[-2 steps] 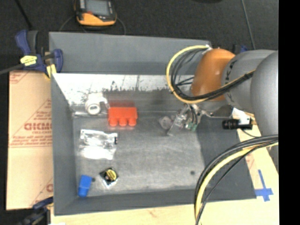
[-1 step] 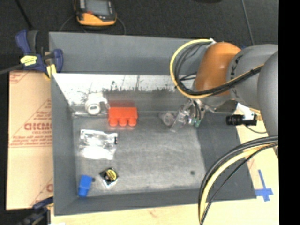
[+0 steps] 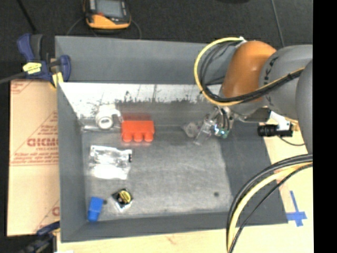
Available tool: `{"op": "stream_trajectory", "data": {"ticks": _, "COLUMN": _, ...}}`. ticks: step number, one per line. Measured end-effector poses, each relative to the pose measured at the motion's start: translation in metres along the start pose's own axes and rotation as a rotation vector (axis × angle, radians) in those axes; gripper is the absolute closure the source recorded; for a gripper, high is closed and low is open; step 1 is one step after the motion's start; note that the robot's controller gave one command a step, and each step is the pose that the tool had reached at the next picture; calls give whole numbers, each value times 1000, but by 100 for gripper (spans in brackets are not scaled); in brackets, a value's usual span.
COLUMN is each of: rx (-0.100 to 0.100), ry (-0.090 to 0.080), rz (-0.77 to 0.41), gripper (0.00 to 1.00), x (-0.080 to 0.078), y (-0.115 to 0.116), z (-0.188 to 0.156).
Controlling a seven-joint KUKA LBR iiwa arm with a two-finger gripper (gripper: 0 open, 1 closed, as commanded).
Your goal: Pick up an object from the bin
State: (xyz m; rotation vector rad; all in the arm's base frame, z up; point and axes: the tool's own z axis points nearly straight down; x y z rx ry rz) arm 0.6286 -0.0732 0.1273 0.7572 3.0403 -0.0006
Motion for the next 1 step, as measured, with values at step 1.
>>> {"op": "stream_trajectory", "data": {"ticks": 1, "rx": -2, "ry": -2, "rz": -3, "gripper": 100, "x": -3, "y": 0, "z": -53}}
